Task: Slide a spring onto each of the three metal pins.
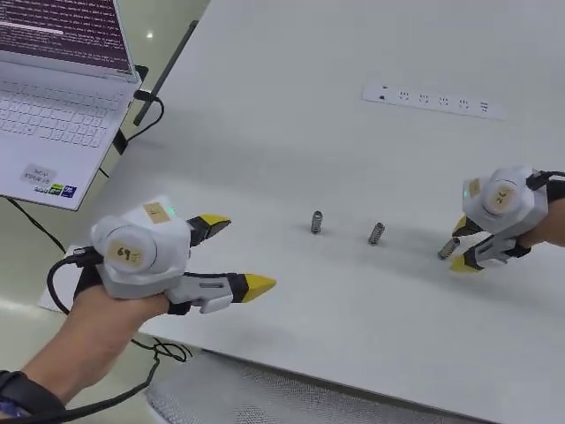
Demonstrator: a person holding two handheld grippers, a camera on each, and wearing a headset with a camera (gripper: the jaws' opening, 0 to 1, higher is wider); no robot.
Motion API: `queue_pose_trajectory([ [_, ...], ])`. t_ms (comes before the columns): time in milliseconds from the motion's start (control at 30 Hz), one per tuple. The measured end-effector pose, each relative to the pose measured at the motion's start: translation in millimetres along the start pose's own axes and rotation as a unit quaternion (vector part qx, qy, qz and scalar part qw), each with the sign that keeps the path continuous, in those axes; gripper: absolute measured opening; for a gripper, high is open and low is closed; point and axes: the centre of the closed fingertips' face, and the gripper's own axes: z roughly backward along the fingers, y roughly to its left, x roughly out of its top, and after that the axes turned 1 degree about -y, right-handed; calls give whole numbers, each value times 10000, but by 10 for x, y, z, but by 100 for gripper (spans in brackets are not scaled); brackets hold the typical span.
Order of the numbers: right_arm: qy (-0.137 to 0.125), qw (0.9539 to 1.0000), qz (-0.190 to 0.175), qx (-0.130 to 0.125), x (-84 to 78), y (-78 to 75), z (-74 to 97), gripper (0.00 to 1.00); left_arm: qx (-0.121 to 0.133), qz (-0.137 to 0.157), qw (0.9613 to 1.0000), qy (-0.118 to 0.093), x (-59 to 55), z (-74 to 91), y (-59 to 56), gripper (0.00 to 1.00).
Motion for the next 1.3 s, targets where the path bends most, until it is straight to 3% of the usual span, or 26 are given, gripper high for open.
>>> queue_pose_trajectory([
  [333,-393,9974,-509,-331,-27,-10,172,43,-49,-19,10000,4,13,-43,-31,62],
  [633,-888,9877,-1155,-567,-127,130,335,47,-92,-30,10000,-5,29,-73,-71,63],
  [700,-1025,9839,-1311,-656,-135,156,383,48,-87,-29,10000,-12,37,-74,-71,63],
  [800,-1370,9740,-1633,-767,-108,191,469,49,-87,-26,10000,-9,43,-75,-74,63],
  [1000,-1759,9600,-1998,-868,-111,304,610,52,-100,-32,9999,-16,48,-78,-81,63],
  [1233,-2223,9382,-2452,-1014,-115,442,759,55,-100,-30,9999,-19,48,-80,-96,63],
  [1300,-2287,9351,-2499,-1044,-118,487,787,56,-99,-26,9999,-18,48,-78,-105,63],
])
